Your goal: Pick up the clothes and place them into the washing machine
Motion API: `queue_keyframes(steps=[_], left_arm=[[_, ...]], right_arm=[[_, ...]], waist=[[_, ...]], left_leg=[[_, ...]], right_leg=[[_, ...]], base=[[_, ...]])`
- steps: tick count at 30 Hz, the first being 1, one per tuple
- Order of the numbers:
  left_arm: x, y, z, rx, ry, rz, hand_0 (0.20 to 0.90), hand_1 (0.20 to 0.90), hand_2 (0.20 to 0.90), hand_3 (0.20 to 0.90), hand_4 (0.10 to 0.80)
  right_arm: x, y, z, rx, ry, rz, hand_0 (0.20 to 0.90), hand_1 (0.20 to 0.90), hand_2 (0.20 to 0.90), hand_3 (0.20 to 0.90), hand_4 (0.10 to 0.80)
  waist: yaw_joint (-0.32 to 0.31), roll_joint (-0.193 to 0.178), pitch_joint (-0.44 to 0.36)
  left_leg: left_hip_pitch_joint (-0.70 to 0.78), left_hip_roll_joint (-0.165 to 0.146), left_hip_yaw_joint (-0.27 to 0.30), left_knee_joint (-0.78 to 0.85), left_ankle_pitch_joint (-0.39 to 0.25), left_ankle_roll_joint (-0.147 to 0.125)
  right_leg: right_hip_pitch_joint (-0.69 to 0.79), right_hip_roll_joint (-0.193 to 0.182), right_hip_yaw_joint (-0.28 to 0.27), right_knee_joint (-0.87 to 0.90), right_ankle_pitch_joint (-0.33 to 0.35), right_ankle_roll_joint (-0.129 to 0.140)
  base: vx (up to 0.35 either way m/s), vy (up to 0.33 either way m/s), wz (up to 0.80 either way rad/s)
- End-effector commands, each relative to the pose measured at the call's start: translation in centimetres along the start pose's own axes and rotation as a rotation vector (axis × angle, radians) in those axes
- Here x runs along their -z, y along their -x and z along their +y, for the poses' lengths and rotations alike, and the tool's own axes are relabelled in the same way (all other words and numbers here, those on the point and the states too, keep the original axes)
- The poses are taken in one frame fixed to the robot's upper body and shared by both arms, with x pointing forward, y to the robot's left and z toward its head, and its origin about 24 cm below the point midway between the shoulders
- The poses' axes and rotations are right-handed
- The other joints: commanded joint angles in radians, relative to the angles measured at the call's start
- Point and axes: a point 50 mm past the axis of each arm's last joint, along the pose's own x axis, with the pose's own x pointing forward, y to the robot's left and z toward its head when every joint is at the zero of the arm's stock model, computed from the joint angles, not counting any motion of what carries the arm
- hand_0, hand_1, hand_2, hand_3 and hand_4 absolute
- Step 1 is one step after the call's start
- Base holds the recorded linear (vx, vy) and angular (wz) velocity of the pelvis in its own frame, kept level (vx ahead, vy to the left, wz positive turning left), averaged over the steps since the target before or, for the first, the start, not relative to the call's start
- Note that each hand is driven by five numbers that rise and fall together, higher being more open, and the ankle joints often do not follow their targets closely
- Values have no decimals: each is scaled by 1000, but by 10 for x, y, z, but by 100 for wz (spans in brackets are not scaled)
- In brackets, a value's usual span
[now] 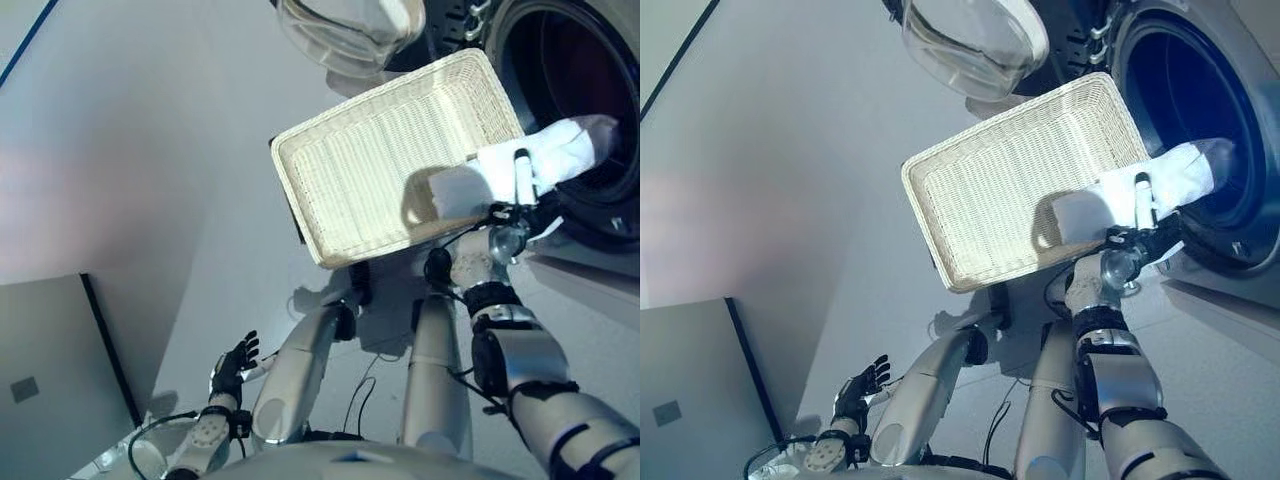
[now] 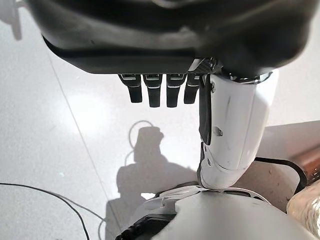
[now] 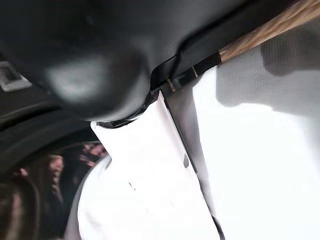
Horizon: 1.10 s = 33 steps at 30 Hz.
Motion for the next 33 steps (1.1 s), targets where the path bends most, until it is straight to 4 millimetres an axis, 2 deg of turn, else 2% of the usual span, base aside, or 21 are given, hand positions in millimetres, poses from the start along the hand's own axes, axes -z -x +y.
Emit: queue_keyframes(steps=[1,2,6,7,8,9,10,11,15,16,17,19,21,27,33], left_arm=[[34,19,-2,-9,7,117,900,900,900,900,800],[34,19,-2,-9,7,116,900,900,900,900,800],[33,19,-2,-6,10,112,900,900,900,900,800],[33,18,-3,-4,12,111,900,900,900,900,800],[32,18,-1,-9,8,106,900,900,900,900,800],[32,18,1,-14,5,104,900,900,900,900,800],[30,17,0,-9,9,96,900,900,900,900,800],[29,17,0,-7,10,90,900,900,900,900,800],[31,18,8,-27,0,102,900,900,900,900,800],[31,18,7,-26,2,100,900,900,900,900,800],[32,19,10,-34,-3,107,900,900,900,900,800],[32,19,10,-33,1,105,900,900,900,900,800],[32,19,13,-45,-3,110,900,900,900,900,800],[34,19,12,-49,0,117,900,900,900,900,800],[35,19,16,-68,9,129,900,900,900,900,800]], right_arm=[[-69,-6,42,-132,-133,-267,200,200,200,200,300],[-69,-6,43,-132,-133,-268,200,200,200,200,300],[-97,-7,60,-164,-145,-349,200,200,200,200,300],[-98,-8,61,-165,-145,-351,200,200,200,200,300],[-116,-8,71,-191,-122,-405,200,200,200,200,300],[-125,-7,77,-208,-115,-433,200,200,200,200,300],[-132,-6,82,-220,-114,-453,200,200,200,200,300],[-138,-5,86,-231,-108,-471,200,200,200,200,300],[-172,1,103,-297,-68,-586,200,200,200,200,300],[-173,1,104,-298,-68,-587,200,200,200,200,300],[-187,5,113,-312,-74,-624,200,200,200,200,300],[-195,7,119,-321,-73,-642,200,200,200,200,300],[-206,16,134,-362,-83,-670,200,200,200,200,300],[-215,23,148,-381,-73,-682,200,200,200,200,300],[-204,32,163,-436,-45,-653,200,200,200,200,300]], waist=[[0,35,-81],[4,34,-88],[6,44,-98],[6,45,-97],[8,51,-97],[13,48,-107],[14,49,-108],[11,53,-103],[12,42,-116],[12,43,-115],[15,34,-124],[15,33,-126],[15,22,-129],[17,13,-137],[24,2,-137]], left_leg=[[-98,2,-23,8,25,-70],[-89,-5,-38,9,-2,-77],[-84,-4,-38,1,-1,-81],[-84,-4,-38,1,-1,-81],[-93,3,-21,0,25,-75],[-85,-1,-35,1,-2,-82],[-86,0,-34,1,-3,-83],[-95,9,-18,-2,26,-77],[-92,16,-23,-3,26,-81],[-93,16,-23,-3,26,-81],[-91,18,-24,-6,26,-84],[-90,19,-25,-8,27,-85],[-88,24,-27,-8,28,-88],[-84,29,-32,-12,31,-94],[-80,34,-40,-13,37,-99]], right_leg=[[27,36,-70,-83,37,-70],[36,35,-62,-80,12,-66],[35,38,-58,-80,8,-67],[34,38,-58,-79,7,-67],[23,38,-65,-83,33,-70],[31,38,-57,-81,9,-65],[30,38,-56,-79,7,-66],[20,40,-63,-83,35,-71],[23,42,-67,-81,32,-72],[23,42,-67,-81,32,-72],[24,43,-69,-81,31,-72],[25,44,-69,-83,31,-73],[26,47,-70,-83,29,-75],[31,50,-81,-80,26,-78],[43,51,-96,-81,23,-81]], base=[[28,-7,-4],[141,3,-2],[57,0,0],[-73,-9,-1],[26,-3,-4],[31,-9,-5],[13,-15,-7],[-89,-32,-7],[-22,-8,-1],[0,0,0],[0,0,0],[0,0,0],[-2,-18,-1],[-1,-7,-1],[-8,-25,2]])
